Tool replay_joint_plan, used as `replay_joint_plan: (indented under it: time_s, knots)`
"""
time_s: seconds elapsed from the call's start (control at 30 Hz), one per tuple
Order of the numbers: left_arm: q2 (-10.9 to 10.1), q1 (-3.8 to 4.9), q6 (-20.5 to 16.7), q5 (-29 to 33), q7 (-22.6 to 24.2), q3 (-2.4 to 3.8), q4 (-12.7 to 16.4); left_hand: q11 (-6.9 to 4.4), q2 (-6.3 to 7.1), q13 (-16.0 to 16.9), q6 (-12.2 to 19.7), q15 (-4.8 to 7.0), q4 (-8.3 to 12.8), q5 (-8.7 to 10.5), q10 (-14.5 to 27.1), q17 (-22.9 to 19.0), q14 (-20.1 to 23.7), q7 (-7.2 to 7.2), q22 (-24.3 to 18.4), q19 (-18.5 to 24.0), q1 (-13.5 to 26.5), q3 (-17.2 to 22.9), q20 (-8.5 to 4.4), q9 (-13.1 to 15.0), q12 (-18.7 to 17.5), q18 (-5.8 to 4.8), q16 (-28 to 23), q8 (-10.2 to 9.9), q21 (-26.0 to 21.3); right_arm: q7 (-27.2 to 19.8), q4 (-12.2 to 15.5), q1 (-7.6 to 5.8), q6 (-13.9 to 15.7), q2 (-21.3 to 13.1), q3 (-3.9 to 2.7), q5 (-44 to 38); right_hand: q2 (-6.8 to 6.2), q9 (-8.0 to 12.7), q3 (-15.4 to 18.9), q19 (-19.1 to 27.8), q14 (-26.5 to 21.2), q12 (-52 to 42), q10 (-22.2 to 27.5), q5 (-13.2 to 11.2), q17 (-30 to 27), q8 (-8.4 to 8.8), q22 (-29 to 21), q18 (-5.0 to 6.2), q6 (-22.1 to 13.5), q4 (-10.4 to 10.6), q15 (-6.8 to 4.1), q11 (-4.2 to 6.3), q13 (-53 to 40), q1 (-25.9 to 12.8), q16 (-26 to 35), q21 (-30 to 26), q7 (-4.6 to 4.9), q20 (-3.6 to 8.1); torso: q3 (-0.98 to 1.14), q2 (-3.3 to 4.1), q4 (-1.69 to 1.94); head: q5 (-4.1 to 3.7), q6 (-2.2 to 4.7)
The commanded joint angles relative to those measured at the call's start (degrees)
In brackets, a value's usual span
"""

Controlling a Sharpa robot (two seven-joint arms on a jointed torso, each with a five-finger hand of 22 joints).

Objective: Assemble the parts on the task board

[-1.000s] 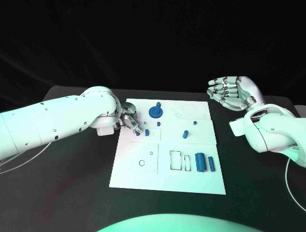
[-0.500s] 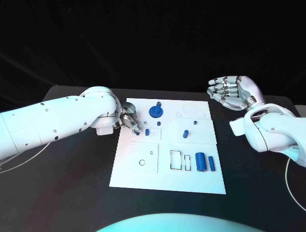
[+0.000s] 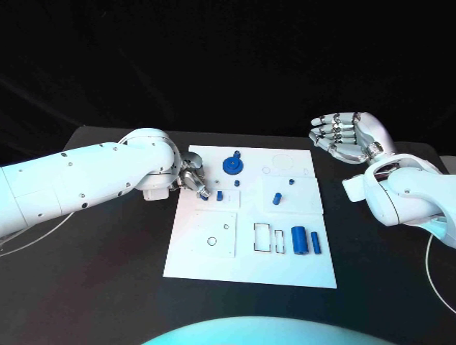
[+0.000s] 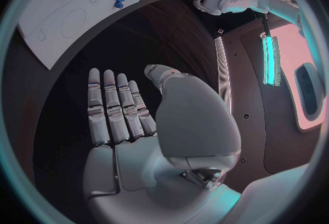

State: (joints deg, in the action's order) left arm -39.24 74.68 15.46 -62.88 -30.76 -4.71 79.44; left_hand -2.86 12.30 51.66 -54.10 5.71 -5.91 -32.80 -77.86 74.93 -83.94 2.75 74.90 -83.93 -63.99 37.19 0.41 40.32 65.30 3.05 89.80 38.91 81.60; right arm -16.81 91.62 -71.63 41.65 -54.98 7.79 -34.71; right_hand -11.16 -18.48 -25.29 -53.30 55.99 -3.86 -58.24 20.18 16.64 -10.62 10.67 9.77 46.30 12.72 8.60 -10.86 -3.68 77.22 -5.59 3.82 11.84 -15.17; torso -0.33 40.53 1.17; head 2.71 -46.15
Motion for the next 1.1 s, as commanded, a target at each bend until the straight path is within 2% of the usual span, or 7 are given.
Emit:
replay_joint_plan:
  time_s: [0.03, 0.67, 0.9, 1.1]
  knots:
    - [0.3, -0.59, 2.5, 0.3, -0.1, -0.41, 0.4, -0.21, -1.25, 0.1, -1.8, 0.51, 4.8, -0.36, -0.7, 15.1, -6.1, -1.55, 4.3, -2.3, -1.6, 5.2, -0.51, 0.0, 0.4, -0.33, 0.2, 0.1, 0.0, -0.5, 0.1, -0.02, -0.1, 0.1, -0.01, -0.2, 0.03, 0.1, 0.4, 0.4, 0.1, 0.2, -0.1, 0.4, -0.1, 0.4, 0.0, 0.74, 0.5, 0.0, 0.44, -0.44, 0.1, -0.5, 0.4, -0.2, 2.8, -0.07, 0.03, 0.01, -0.01, 0.01, 0.01]
    - [0.7, -0.58, 2.8, 1.5, -0.3, -0.42, 0.3, -0.19, -1.3, 0.2, -2.0, 0.52, 4.5, -0.32, -0.9, 15.1, -6.1, -1.54, 4.3, -2.3, -1.3, 5.5, -0.55, -0.1, 0.4, -0.33, 0.2, 0.2, 0.0, -0.5, 0.2, -0.05, 0.0, 0.1, -0.01, -0.2, 0.03, 0.1, 0.4, 0.4, 0.1, 0.2, -0.1, 0.4, -0.1, 0.4, 0.0, 0.74, 0.5, 0.0, 0.44, -0.44, 0.1, -0.5, 0.4, -0.2, 2.8, -0.07, 0.07, 0.0, -0.03, 0.07, 0.2]
    - [0.8, -0.57, 2.8, 1.7, -0.4, -0.42, -0.1, -0.22, -1.75, 0.4, -2.5, 0.54, 2.7, 0.53, -1.2, 15.1, -6.1, -1.7, 4.1, -2.2, 0.6, 4.6, -0.59, -0.2, 0.3, -0.29, 0.2, 0.2, -0.2, -0.5, 0.2, -0.09, 0.0, 0.0, -0.01, -0.2, 0.04, 0.1, 0.5, 0.4, 0.1, 0.2, -0.1, 0.4, -0.2, 0.47, -0.2, 0.74, 0.6, 0.1, 0.47, -0.47, 0.1, -0.6, 0.5, -0.2, 2.83, -0.1, 0.06, 0.0, 0.01, 0.03, 0.14]
    - [1.0, -0.56, 2.9, 1.7, -0.5, -0.42, -0.6, -0.41, -1.98, 0.1, -2.7, 0.71, -0.9, 1.6, -1.0, 15.0, -6.0, -1.99, 3.9, -2.1, 3.7, 0.2, -0.74, -0.4, -0.3, -0.25, 0.1, -0.1, -0.5, -0.5, 0.3, -0.12, -0.1, 0.0, -0.01, -0.2, 0.04, 0.2, 0.7, 0.5, 0.1, 0.2, 0.0, 0.5, -0.3, 0.57, -0.5, 0.74, 0.6, 0.2, 0.52, -0.53, 0.1, -0.9, 0.6, -0.2, 2.91, -0.14, 0.01, 0.03, -0.02, 0.0, 0.14]
